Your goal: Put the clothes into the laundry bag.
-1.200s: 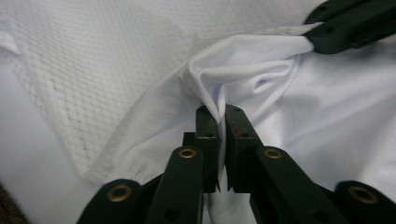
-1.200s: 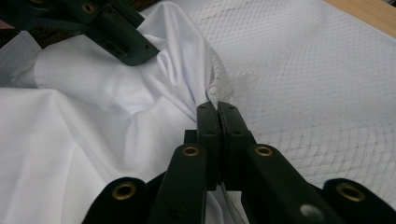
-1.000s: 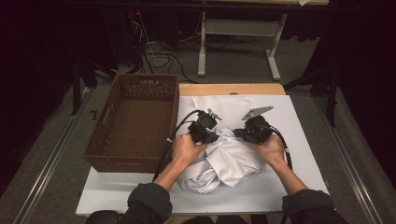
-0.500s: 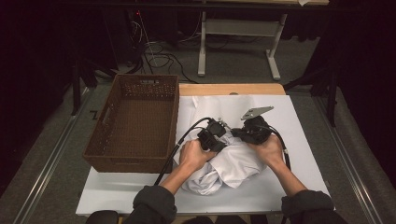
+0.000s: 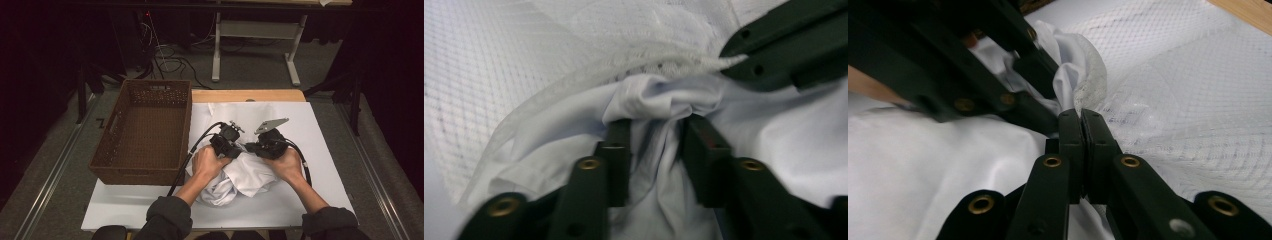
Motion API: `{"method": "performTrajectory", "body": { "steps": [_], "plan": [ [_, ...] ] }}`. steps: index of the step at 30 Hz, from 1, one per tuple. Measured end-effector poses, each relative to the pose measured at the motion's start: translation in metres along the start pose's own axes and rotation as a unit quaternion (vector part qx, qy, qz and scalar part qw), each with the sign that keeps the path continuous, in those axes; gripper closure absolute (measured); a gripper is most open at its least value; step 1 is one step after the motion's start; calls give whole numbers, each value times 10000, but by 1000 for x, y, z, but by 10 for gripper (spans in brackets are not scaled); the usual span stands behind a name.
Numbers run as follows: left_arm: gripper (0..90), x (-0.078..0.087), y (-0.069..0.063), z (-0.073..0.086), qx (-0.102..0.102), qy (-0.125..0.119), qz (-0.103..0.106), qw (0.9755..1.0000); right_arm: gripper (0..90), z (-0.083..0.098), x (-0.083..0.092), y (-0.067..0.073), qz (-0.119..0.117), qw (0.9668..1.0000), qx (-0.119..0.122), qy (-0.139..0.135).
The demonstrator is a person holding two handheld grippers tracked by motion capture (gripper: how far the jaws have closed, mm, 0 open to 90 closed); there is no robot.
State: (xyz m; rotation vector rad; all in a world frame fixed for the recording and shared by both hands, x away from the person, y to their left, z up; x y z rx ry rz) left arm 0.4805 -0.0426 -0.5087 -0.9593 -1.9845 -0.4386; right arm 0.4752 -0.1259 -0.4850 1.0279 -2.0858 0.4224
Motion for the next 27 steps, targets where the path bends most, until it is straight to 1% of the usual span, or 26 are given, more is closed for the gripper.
{"method": "performTrajectory", "body": {
  "steps": [1, 3, 6, 8, 9, 12, 13, 16, 17, 19, 21, 22, 23, 24, 25, 26, 27],
  "plan": [
    [584, 5, 1, 0, -8, -4, -23, 10000, 897, 1, 0, -1, 13, 10000, -30, -25],
    [522, 13, 5, 1, -21, -22, -135, 9999, 897, 3, 0, -3, 1, 9999, -105, -24],
    [468, 23, 13, 2, 133, -76, -223, 9996, 897, 5, 1, -4, 0, 9999, -116, -44],
    [443, 26, 19, 6, 247, 18, -288, 9993, 897, 5, 1, -4, -11, 9999, -116, -23],
    [431, 26, 23, 7, 312, 82, -363, 9988, 897, 5, 1, -4, -5, 10000, -95, -25],
    [421, 20, 31, 12, 393, 299, -585, 9971, 897, 5, 0, -4, -13, 9999, -98, -32],
    [421, 16, 33, 14, 452, 380, -600, 9964, 897, 5, 0, -4, -11, 9999, -102, -28],
    [410, 3, 36, 19, 647, 493, -507, 9954, 897, 6, 1, -4, 3, 9999, -101, -6],
    [410, 1, 37, 20, 682, 496, -511, 9951, 897, 6, 1, -3, 2, 9999, -119, 7],
    [411, -3, 39, 21, 731, 536, -500, 9946, 896, 6, 1, -5, -3, 10000, -76, 4],
    [412, -7, 41, 22, 808, 583, -474, 9939, 897, 6, 0, -6, -3, 9999, -136, 22],
    [430, -9, 41, 22, 843, 600, -436, 9937, 897, 6, -1, -6, -2, 9999, -120, 8],
    [469, -10, 40, 23, 869, 600, -381, 9937, 896, 6, -1, -6, 0, 9999, -125, 12],
    [527, -12, 38, 23, 874, 595, -282, 9940, 896, 7, -1, -5, 0, 9999, -152, 33],
    [617, -12, 37, 23, 861, 583, -218, 9943, 896, 6, -2, -5, -6, 9999, -140, 27],
    [683, -13, 34, 22, 821, 551, -124, 9950, 896, 7, -2, -4, 1, 9999, -143, 47],
    [770, -12, 33, 22, 704, 543, -171, 9959, 896, 7, -2, -5, 17, 9999, -110, 48]
  ]
}}
Point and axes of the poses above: each handheld gripper's, and its own axes: x roughly backward along the jaws, z roughly out of its underside, y roughly to its left, the point moved 9 cm from there along -x, roughly forward along the jaws, and after that the axes turned 4 degrees about -x, right-handed, at the moved point
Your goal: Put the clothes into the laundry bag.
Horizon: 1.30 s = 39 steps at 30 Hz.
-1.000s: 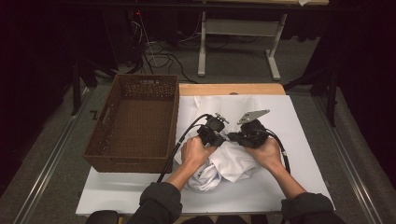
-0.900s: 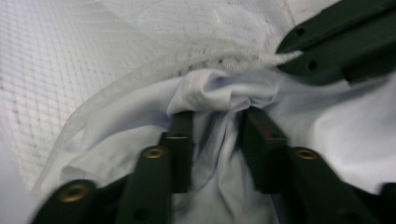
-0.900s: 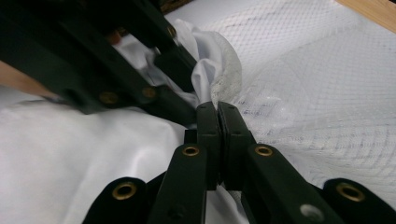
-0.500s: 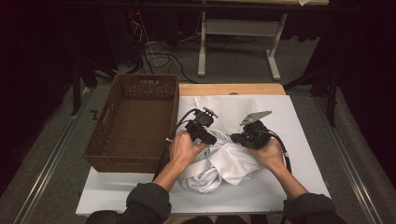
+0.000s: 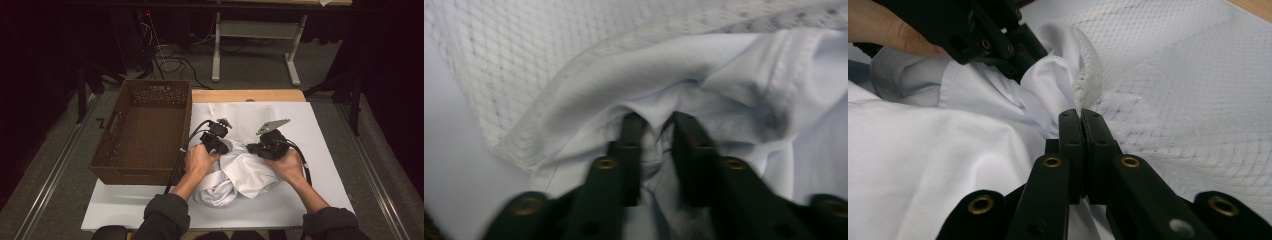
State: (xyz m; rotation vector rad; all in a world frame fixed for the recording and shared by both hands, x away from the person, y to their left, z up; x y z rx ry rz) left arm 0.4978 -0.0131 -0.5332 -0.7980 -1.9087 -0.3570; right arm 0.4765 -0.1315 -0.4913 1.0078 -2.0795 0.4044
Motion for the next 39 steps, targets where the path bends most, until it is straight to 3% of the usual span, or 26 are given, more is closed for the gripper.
{"method": "performTrajectory", "body": {
  "steps": [2, 6, 10, 12, 15, 17, 20, 24, 26, 29, 34, 39],
  "plan": [
    [843, 4, -2, 0, -110, -90, -27, 9999, 896, -1, 1, 0, -4, 10000, -35, -29],
    [871, 20, -7, -2, -60, -511, 200, 9985, 896, -2, 3, -5, 22, 9999, -106, -77],
    [874, 37, -19, 0, -286, -803, 514, 9950, 897, -6, 3, -8, 29, 9997, -214, -126],
    [875, 45, -30, -1, -402, -945, 785, 9916, 896, -9, 3, -8, 52, 9998, -173, -132],
    [876, 47, -44, -2, -593, -967, 1018, 9883, 897, -15, 5, -6, 83, 9997, -140, -191],
    [876, 42, -52, -2, -720, -902, 1045, 9878, 897, -19, 7, -3, 83, 9997, -64, -228],
    [876, 26, -54, -5, -720, -772, 913, 9902, 897, -23, 10, 5, 9, 9995, -8, -305],
    [875, 3, -40, -13, -399, -708, 542, 9952, 897, -21, 13, 13, -104, 9994, 92, -324],
    [872, 0, -33, -17, -277, -742, 382, 9961, 897, -18, 12, 16, -116, 9995, 93, -289],
    [851, 3, -30, -17, -317, -774, 217, 9963, 897, -13, 7, 18, -145, 9996, 158, -183],
    [610, 24, -19, -9, -400, -644, -234, 9968, 897, -3, 3, 13, -86, 9998, 153, -52],
    [447, 31, -3, -2, -96, -396, -472, 9981, 897, 6, 1, 5, -65, 10000, 58, 49]
  ]
}}
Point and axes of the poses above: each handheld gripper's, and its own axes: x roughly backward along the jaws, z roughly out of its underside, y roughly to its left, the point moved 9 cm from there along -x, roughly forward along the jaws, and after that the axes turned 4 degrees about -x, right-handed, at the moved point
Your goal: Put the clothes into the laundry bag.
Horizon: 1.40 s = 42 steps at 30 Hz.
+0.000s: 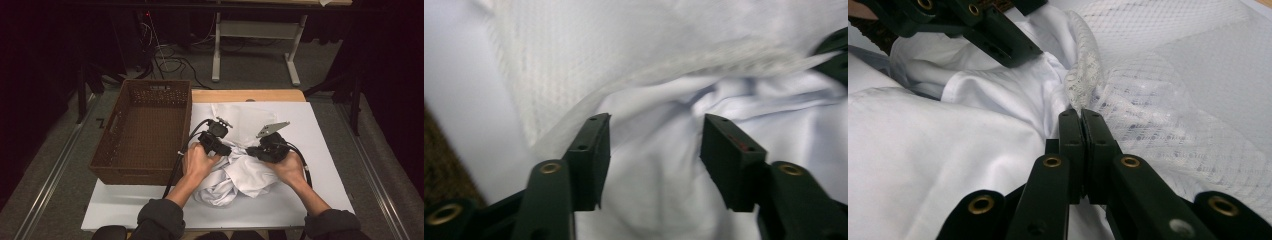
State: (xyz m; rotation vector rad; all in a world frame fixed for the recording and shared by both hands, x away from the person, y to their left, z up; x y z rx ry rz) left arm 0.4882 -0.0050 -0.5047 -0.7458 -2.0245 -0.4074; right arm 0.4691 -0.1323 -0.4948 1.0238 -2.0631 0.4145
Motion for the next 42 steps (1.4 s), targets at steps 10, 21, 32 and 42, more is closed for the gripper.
{"method": "performTrajectory", "body": {
  "steps": [10, 21, 32, 42],
  "plan": [
    [294, -43, 12, 13, 490, 600, 105, 9969, 897, 5, -3, -4, 26, 9999, -69, 81],
    [805, -41, 1, 12, 227, 404, 482, 9978, 897, 2, -5, -4, 14, 10000, -84, 44],
    [850, 9, -24, 10, -435, -404, 734, 9955, 896, -14, 8, -9, 71, 9994, -275, -196],
    [851, 20, -55, 0, -784, -675, 1251, 9867, 896, -27, 5, -1, 69, 9996, -59, -253]
  ]
}}
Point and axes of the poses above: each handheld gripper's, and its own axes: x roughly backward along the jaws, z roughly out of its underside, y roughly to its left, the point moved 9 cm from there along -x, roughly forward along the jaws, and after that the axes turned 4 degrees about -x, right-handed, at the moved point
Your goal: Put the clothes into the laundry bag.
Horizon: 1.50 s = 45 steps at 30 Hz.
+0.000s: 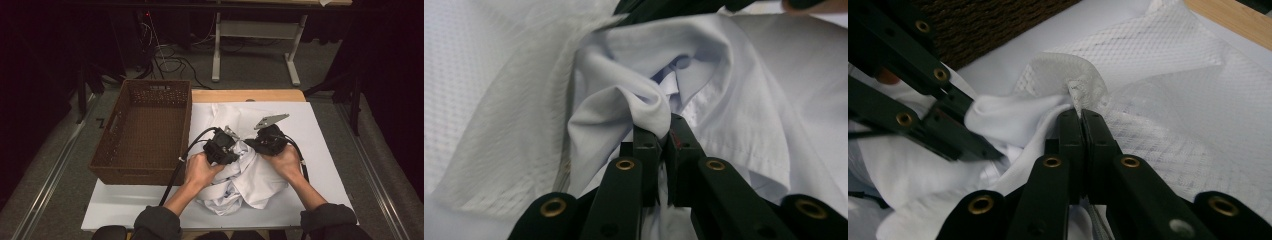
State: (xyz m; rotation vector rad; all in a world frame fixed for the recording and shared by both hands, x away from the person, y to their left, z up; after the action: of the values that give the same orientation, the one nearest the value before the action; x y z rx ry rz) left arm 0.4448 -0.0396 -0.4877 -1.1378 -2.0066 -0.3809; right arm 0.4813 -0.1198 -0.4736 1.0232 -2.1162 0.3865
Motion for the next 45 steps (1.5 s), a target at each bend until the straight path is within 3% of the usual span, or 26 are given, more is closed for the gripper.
{"method": "performTrajectory", "body": {
  "steps": [2, 4, 6, 9, 12, 15, 22, 29, 35, 37, 39, 41, 45],
  "plan": [
    [851, -7, -2, -4, 56, -2, 58, 10000, 897, 0, 0, 3, -31, 10000, -18, 4],
    [852, -18, 4, -6, 97, 117, -73, 9999, 897, -1, 0, 7, -84, 10000, 16, -23],
    [854, -27, 14, -7, 264, 186, -203, 9993, 897, -1, 3, 10, -147, 9999, 46, -56],
    [854, -38, 34, -7, 657, 220, -467, 9965, 897, 0, 7, 15, -245, 9996, 97, -112],
    [851, -43, 45, -6, 902, 203, -593, 9940, 897, 5, 8, 20, -229, 9996, 179, 37],
    [824, -42, 44, -5, 830, 241, -633, 9942, 897, 12, 4, 19, -226, 9995, 175, 135],
    [556, -25, 38, 1, 757, 384, -646, 9943, 895, 29, -4, 8, -150, 9993, 63, 323],
    [423, -3, 32, 13, 691, 543, -695, 9937, 895, 34, -8, 2, -87, 9991, -10, 419],
    [395, -1, 33, 30, 647, 751, -702, 9926, 895, 34, -10, 1, -66, 9990, 3, 443],
    [395, -6, 34, 36, 722, 816, -671, 9918, 895, 34, -10, 2, -66, 9990, -13, 449],
    [386, -11, 32, 37, 627, 882, -735, 9914, 895, 34, -11, 2, -65, 9990, -7, 453],
    [375, -18, 33, 38, 662, 955, -797, 9900, 895, 33, -11, 1, -73, 9989, -13, 457],
    [389, -26, 35, 41, 746, 951, -787, 9895, 894, 33, -12, 1, -59, 9989, -40, 453]
  ]
}}
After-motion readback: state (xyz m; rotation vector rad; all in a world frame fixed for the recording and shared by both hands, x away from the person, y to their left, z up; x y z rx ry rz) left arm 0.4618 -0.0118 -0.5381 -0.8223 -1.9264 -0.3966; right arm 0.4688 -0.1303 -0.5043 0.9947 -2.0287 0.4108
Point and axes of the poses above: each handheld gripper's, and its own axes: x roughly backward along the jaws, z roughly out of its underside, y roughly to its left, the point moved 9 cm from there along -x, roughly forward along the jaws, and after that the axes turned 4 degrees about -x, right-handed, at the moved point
